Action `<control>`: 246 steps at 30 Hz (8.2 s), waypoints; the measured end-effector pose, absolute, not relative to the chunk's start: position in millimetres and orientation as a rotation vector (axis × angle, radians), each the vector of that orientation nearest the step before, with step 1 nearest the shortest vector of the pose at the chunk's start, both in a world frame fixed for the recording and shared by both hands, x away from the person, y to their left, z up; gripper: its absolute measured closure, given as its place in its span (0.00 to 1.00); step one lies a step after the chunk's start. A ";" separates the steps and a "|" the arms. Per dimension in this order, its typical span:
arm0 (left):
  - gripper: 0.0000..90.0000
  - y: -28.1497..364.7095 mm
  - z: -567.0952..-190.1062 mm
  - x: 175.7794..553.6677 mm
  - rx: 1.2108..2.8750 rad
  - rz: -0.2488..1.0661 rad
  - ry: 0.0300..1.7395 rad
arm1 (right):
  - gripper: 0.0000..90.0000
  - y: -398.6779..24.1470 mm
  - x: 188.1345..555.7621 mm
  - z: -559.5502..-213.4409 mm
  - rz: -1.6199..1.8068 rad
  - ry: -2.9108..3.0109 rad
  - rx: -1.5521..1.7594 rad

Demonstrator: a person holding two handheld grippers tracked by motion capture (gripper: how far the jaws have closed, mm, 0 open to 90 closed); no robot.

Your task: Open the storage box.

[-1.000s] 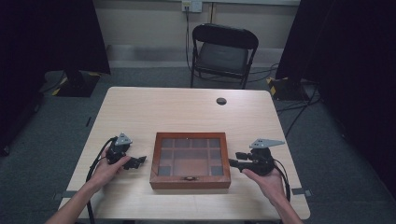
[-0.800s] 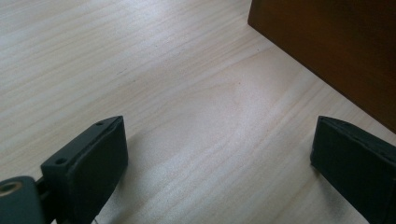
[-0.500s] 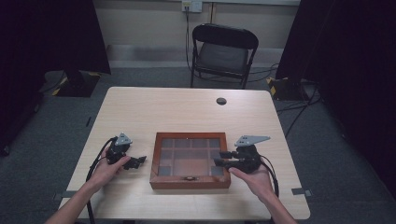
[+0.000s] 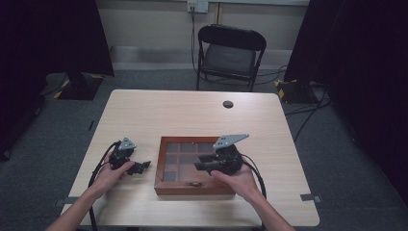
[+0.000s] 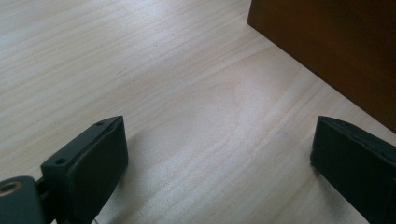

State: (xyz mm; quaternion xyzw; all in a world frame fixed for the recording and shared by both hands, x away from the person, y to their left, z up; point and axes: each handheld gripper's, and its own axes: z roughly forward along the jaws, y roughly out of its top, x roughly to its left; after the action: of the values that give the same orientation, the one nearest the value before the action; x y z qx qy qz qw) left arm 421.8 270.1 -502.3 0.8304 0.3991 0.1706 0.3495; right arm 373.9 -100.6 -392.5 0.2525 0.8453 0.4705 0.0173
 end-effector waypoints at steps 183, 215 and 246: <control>0.04 270.5 -502.2 422.4 2.152 0.443 1.026 | 0.91 -94.3 394.8 -340.6 1.544 2.660 0.748; 0.04 270.4 -502.4 422.4 2.152 0.440 1.027 | 0.91 -95.3 412.3 -326.0 1.569 2.645 0.749; 0.04 270.4 -502.3 422.4 2.155 0.442 1.027 | 0.92 -95.3 430.6 -314.8 1.570 2.686 0.771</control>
State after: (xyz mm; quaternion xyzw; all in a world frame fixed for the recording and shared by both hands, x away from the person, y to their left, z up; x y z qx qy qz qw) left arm 422.4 270.4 -502.3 0.8316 0.3964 0.1706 0.3495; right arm 430.6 -95.3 -314.8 0.2404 0.8375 0.4896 -0.0317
